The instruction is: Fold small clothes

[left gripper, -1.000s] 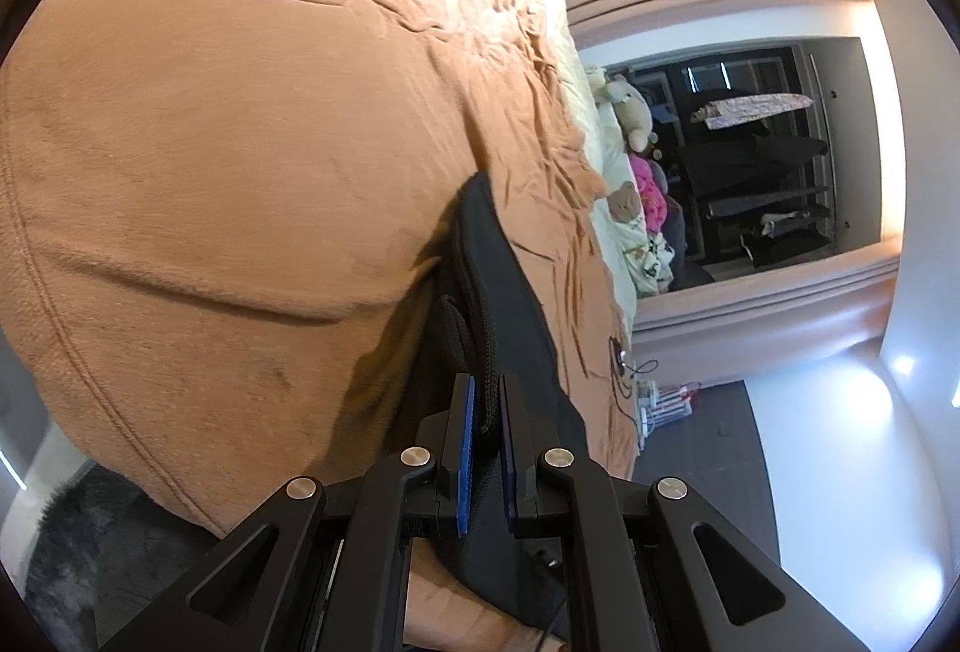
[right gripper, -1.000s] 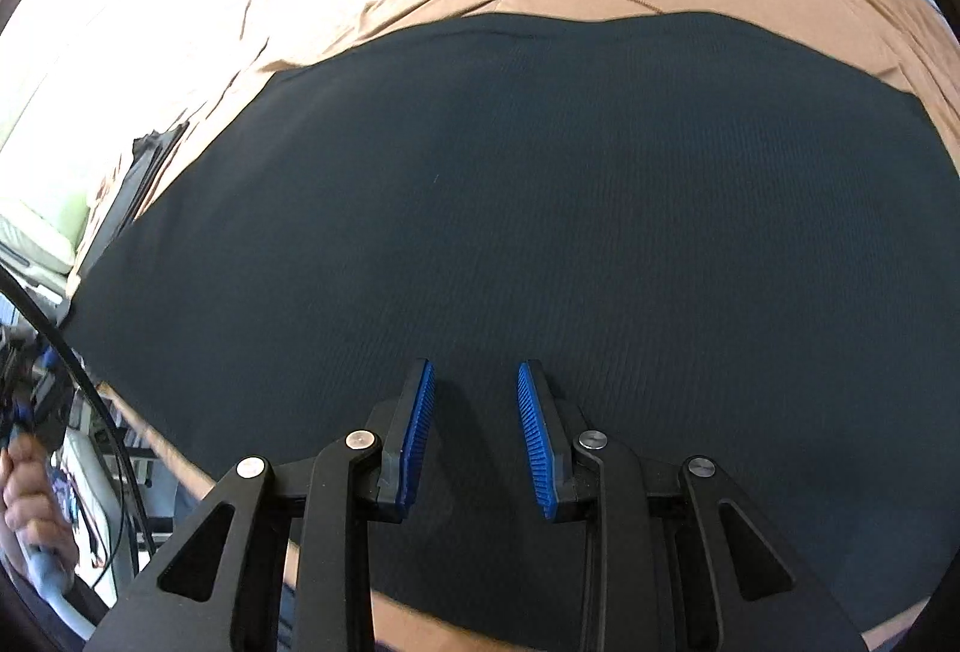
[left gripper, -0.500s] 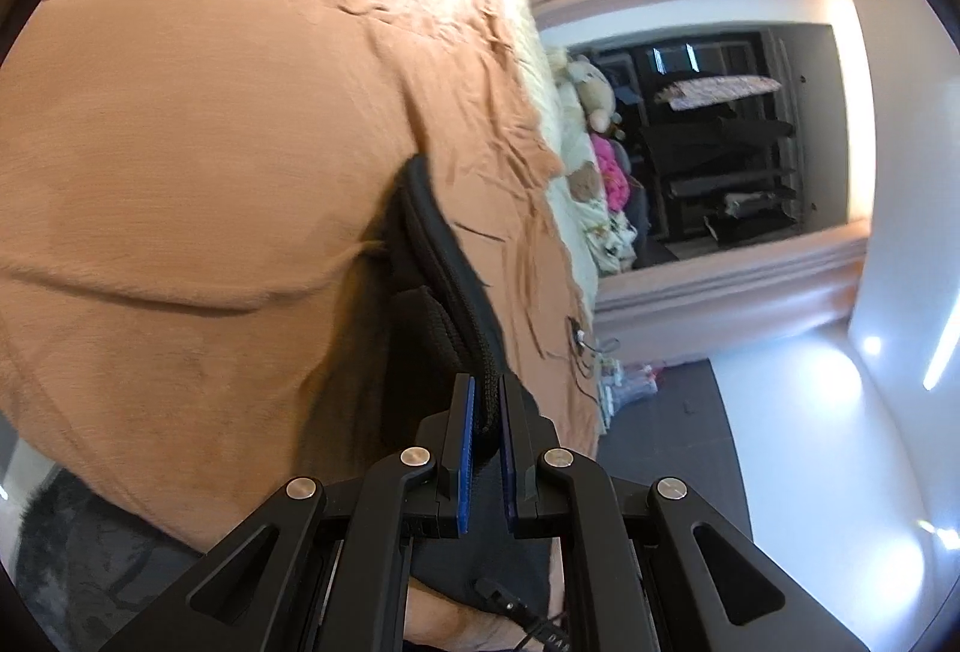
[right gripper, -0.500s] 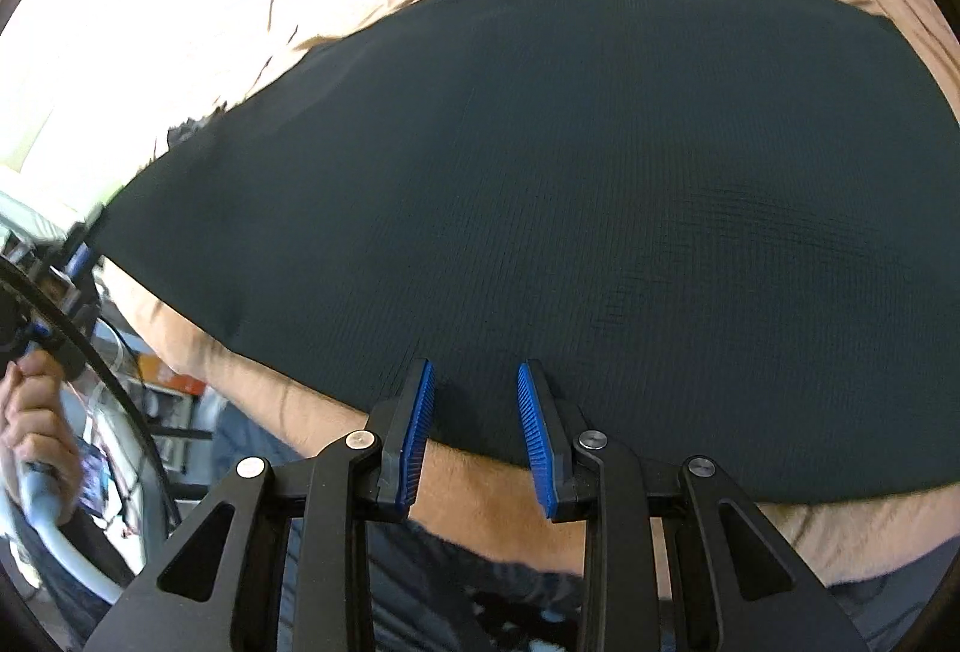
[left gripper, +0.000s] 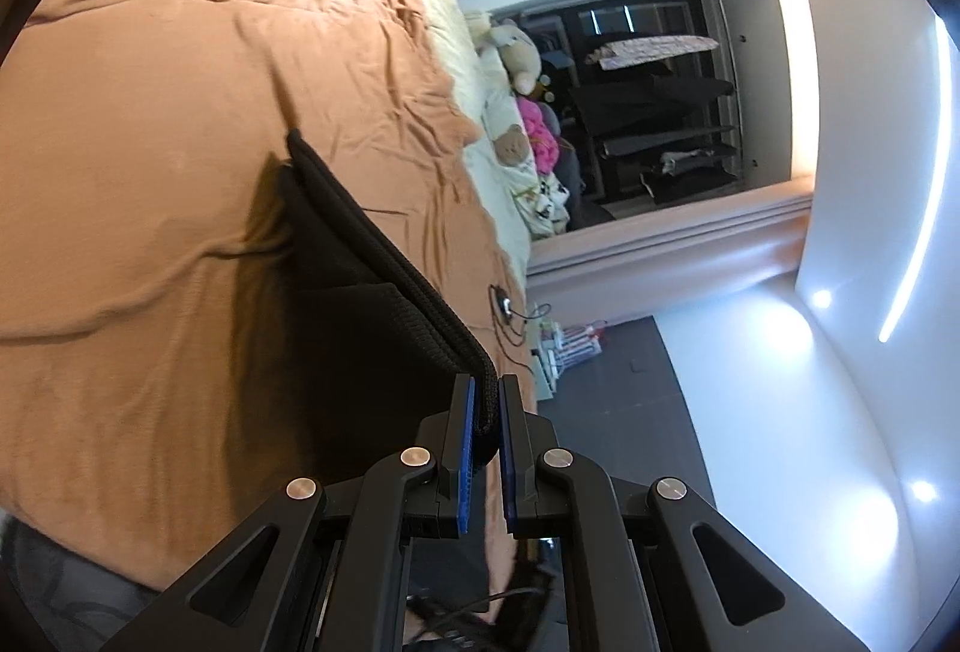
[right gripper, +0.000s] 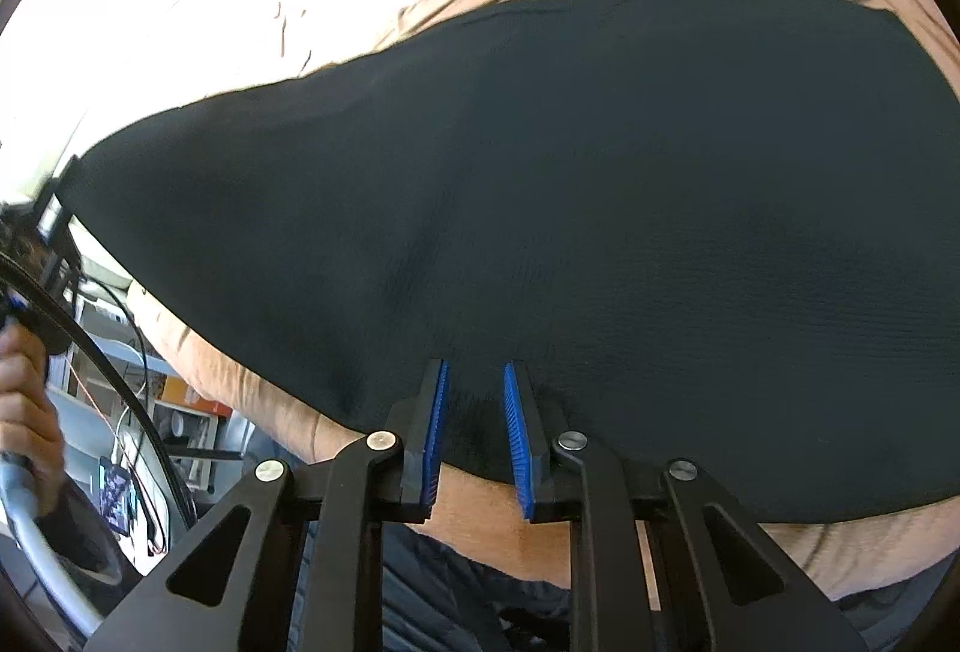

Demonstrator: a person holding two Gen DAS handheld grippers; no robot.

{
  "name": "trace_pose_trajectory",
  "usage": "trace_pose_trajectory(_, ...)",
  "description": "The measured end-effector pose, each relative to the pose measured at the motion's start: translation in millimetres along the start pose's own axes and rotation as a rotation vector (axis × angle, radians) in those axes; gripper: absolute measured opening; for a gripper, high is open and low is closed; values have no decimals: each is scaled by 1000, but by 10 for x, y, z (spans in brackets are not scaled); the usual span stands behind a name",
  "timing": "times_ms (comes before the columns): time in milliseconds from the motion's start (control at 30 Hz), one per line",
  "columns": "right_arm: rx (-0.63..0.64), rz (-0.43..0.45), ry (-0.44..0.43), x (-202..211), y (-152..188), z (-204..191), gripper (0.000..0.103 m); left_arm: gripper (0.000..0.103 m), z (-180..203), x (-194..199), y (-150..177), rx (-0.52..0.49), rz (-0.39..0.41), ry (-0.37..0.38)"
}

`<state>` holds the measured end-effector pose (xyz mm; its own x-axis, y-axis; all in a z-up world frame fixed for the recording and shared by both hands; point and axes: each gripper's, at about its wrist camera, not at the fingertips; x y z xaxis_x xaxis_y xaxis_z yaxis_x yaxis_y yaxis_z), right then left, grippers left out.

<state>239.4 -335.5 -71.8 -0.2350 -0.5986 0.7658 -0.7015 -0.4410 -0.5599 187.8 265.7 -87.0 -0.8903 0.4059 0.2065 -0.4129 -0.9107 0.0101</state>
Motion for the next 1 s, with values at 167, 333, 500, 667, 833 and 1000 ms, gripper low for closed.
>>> trace_pose_trajectory(167,2,-12,-14,-20,59,63,16,7,203,-135,64,-35,-38,26)
trace_pose_trajectory(333,-13,-6,-48,-4,62,110,16,7,399,-300,174,-75,-77,31)
trace_pose_trajectory(500,-45,38,-60,185,72,283,16,7,642,-541,314,-119,-118,30)
trace_pose_trajectory(667,-36,109,-39,504,127,471,16,7,862,-825,507,-164,-163,25)
trace_pose_trajectory(833,-49,153,-28,780,216,701,18,7,1022,-1093,683,-199,-208,14)
trace_pose_trajectory(1000,-65,210,-8,1032,351,882,50,7,1133,-1411,978,-223,-259,-5)
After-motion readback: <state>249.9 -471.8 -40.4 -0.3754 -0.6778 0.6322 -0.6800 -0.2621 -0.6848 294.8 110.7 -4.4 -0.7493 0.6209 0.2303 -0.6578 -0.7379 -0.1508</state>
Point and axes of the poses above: each gripper's, at about its wrist camera, not at the fingertips, and x roughly against the way its jaws point, z to its right, y to its underside, and after that the axes turned 14 degrees about x, right-handed
